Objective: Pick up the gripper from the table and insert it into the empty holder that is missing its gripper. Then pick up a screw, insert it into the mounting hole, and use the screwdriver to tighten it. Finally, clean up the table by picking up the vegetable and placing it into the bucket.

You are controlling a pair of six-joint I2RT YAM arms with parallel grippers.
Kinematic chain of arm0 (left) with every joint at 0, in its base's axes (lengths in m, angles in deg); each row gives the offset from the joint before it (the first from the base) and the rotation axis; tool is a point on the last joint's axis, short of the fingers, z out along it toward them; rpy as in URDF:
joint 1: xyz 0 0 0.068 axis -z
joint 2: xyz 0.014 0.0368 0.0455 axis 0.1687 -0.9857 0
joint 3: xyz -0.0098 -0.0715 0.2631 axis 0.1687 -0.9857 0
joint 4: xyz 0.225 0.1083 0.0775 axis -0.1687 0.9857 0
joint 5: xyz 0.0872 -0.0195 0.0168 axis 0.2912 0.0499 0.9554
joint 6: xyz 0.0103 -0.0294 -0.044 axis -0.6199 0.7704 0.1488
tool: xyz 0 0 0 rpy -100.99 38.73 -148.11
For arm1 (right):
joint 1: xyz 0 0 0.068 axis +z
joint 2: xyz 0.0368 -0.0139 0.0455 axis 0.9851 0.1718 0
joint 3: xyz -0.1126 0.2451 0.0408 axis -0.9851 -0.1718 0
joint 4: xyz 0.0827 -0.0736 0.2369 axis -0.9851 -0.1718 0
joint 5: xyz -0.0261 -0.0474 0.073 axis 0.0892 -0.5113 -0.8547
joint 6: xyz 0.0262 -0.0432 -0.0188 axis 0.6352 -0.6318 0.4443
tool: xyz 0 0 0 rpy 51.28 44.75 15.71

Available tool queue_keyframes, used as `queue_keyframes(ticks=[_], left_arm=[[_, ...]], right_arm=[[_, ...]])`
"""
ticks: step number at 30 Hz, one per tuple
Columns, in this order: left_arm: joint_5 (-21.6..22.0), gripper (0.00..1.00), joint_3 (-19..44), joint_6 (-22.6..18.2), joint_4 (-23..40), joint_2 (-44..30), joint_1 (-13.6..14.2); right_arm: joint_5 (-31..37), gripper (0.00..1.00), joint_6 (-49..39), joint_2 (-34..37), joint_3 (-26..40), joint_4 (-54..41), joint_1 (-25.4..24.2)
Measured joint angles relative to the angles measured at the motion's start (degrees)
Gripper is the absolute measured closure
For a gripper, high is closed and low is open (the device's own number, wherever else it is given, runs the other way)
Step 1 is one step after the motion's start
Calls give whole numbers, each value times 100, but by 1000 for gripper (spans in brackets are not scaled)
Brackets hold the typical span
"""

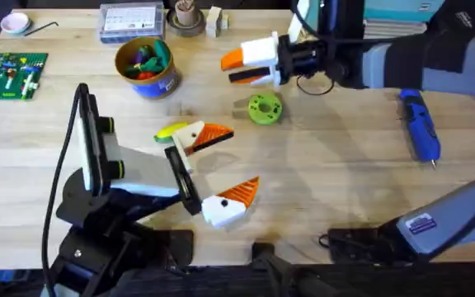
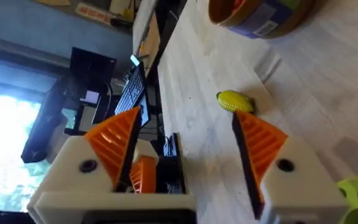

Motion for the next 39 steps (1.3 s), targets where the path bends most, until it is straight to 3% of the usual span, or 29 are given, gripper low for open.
queue_keyframes(ticks=[2,6,11,18,27,33,39], left_arm=[[0,7,0,0,-1,0,0],[0,7,0,0,-2,0,0],[-2,7,0,0,0,0,0],[-2,8,0,0,0,-1,0],[0,8,0,0,-1,-2,0],[-1,7,0,0,0,0,0],[-2,7,0,0,0,0,0]], right_arm=[[76,112,-129,-46,115,-324,-106],[485,112,-760,-150,478,-1842,-276],[1570,110,-2142,-317,1306,-4232,-342],[2906,110,-3635,-907,2541,-6026,-392],[4545,110,-4621,-2405,2793,-6534,-461],[4873,108,-4776,-2937,2844,-6646,-480],[5163,107,-4988,-2931,2847,-7745,-480]])
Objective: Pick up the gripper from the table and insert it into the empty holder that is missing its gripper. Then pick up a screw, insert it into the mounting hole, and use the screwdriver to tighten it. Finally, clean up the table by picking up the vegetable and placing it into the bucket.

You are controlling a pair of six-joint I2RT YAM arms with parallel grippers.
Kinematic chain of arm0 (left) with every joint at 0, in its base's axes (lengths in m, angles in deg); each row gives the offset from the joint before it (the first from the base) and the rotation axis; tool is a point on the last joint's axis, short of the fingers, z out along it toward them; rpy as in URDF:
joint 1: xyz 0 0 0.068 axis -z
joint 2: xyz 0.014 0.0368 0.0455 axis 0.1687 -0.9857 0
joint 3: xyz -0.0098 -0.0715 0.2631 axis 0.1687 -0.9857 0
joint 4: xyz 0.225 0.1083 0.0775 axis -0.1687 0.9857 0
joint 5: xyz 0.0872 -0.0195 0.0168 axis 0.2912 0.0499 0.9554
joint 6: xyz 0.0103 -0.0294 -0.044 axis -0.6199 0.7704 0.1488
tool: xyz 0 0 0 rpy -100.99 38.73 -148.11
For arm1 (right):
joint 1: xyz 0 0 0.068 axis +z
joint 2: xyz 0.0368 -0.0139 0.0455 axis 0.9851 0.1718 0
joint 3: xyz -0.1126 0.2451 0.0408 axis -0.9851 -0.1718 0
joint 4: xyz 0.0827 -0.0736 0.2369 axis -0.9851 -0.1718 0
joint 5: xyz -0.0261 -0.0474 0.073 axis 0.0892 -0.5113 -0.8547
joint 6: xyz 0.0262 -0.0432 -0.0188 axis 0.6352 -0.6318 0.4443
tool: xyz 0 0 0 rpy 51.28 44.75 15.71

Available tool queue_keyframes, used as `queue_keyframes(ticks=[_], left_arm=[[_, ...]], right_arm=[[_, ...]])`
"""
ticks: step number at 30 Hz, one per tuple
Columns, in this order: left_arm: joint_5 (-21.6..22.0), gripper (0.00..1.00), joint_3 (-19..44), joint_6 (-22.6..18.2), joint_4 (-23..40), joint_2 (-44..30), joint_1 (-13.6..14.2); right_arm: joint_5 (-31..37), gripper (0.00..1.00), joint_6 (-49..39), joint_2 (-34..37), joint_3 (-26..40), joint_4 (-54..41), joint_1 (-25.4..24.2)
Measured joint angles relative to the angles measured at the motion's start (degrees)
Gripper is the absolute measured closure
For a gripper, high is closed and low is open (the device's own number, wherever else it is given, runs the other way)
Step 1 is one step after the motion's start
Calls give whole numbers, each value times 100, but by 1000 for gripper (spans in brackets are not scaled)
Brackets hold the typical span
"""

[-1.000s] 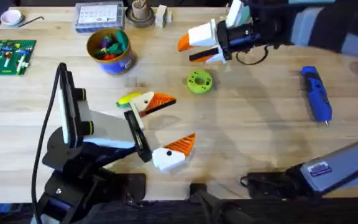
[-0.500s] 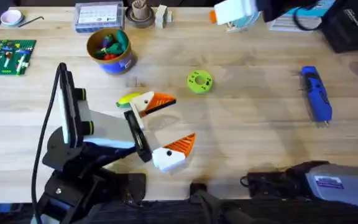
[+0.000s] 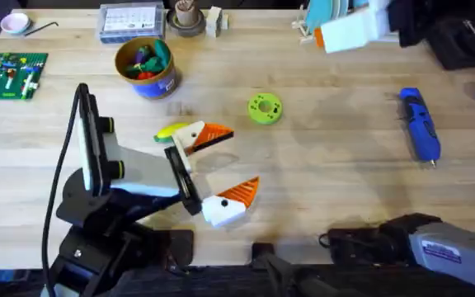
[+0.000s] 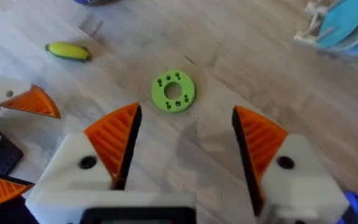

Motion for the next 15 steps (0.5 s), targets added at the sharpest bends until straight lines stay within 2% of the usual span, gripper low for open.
queue_keyframes(ticks=[5,10,15], left_arm=[[2,8,0,0,-1,0,0],[0,8,0,-2,0,0,0],[0,8,0,0,-2,-2,0]], right_arm=[[270,107,0,0,-450,-89,0],[381,107,2,17,-1650,599,69],[430,107,2,144,-2510,1324,452]])
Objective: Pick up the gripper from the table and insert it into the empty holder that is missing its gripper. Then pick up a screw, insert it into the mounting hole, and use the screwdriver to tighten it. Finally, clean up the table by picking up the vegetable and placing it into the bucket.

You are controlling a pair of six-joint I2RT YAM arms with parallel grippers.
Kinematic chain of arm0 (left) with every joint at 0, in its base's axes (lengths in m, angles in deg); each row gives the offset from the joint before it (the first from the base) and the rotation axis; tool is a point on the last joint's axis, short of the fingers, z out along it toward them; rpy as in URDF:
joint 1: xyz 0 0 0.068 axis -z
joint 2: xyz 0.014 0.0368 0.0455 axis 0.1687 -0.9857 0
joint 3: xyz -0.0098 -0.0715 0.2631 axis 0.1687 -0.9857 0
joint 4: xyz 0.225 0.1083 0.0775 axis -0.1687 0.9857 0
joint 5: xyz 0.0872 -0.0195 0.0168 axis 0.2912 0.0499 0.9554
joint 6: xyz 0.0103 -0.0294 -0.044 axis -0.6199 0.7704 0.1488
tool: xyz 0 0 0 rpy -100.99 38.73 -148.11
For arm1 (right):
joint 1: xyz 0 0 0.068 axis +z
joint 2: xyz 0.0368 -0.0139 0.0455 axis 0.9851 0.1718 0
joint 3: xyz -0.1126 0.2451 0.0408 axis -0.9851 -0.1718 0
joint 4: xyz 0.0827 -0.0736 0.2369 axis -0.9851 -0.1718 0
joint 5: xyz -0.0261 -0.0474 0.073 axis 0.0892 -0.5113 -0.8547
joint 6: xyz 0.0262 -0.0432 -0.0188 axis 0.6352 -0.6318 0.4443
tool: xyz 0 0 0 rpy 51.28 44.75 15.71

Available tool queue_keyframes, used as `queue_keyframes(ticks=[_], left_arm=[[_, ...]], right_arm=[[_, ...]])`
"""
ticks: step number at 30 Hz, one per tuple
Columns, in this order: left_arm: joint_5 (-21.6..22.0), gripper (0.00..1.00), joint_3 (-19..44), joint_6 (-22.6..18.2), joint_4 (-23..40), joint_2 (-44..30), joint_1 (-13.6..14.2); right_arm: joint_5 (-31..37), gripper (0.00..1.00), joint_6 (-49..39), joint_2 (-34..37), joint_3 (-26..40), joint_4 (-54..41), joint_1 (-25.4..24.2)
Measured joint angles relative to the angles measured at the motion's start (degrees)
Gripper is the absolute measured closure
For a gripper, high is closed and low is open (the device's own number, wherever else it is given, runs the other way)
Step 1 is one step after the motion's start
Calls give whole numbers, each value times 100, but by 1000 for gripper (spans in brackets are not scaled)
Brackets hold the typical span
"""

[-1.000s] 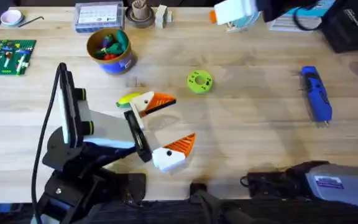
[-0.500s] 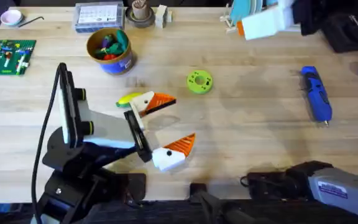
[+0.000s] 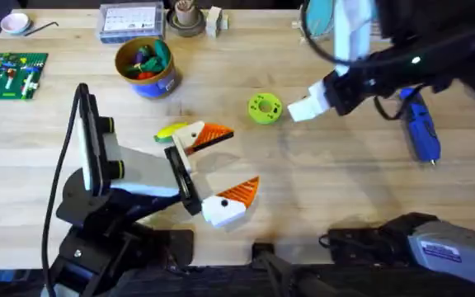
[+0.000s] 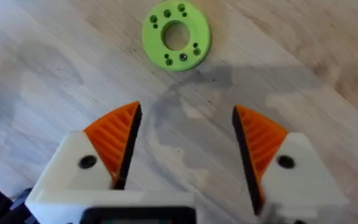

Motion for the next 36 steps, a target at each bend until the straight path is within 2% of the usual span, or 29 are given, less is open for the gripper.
queue_keyframes(ticks=[5,9,16,24,31,36], left_arm=[[0,8,0,0,1,0,0],[0,8,0,0,2,2,0],[1,7,0,-1,1,2,0],[0,7,0,0,0,2,0],[0,7,0,0,2,0,0],[0,7,0,0,2,2,0]], right_arm=[[11,107,-2,373,-237,524,382],[22,115,-2,868,-237,923,471],[46,260,0,1530,-246,1448,470],[44,325,0,1668,-251,1746,483],[42,488,2,1910,-253,1739,573],[44,534,0,1910,-253,1727,577]])
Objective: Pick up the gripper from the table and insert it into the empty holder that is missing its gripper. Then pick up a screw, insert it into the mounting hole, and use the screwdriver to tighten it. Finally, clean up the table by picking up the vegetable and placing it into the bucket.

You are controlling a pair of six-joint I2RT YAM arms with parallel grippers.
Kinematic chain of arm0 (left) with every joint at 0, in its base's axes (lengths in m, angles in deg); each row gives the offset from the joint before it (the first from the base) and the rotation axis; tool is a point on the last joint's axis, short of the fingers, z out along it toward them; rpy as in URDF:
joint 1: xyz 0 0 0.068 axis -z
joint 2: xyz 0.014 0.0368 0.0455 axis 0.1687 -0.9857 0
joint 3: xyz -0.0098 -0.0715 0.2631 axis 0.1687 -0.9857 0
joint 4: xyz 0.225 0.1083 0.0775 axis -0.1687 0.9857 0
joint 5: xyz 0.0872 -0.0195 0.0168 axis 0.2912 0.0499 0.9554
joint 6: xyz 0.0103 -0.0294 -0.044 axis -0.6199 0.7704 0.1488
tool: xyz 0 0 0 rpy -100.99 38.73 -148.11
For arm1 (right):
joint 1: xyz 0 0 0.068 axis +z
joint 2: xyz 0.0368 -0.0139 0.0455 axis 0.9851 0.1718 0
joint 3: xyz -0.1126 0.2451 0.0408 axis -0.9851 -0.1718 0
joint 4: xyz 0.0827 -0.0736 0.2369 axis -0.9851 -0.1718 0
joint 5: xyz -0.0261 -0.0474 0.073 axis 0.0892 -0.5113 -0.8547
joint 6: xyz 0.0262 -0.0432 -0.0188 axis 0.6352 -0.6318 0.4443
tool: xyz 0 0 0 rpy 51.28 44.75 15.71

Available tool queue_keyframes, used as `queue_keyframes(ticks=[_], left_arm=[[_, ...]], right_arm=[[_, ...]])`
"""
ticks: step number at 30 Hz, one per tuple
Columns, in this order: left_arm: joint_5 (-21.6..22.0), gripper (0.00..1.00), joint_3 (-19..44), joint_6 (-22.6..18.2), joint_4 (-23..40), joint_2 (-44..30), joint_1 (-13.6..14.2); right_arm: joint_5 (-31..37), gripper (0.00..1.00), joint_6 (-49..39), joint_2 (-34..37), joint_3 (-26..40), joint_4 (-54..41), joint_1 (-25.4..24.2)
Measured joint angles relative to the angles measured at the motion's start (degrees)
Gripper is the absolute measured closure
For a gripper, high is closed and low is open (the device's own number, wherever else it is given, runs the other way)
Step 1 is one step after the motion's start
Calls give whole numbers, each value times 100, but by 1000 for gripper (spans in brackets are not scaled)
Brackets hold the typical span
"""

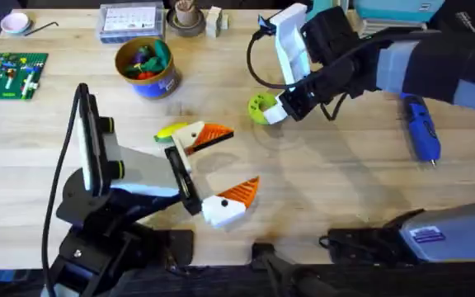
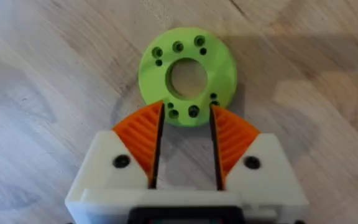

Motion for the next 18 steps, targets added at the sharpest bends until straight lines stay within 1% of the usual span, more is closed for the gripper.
queue_keyframes(ticks=[4,8,12,15,18], left_arm=[[1,7,0,0,-2,0,0],[1,7,0,0,0,-2,0],[0,7,0,0,0,0,0],[0,7,0,0,-2,0,0],[0,7,0,0,0,-1,0]], right_arm=[[0,569,0,7,0,1,0],[7,667,1,55,0,38,0],[15,700,0,55,0,43,0],[15,779,0,55,0,41,0],[15,806,1,59,0,40,0]])
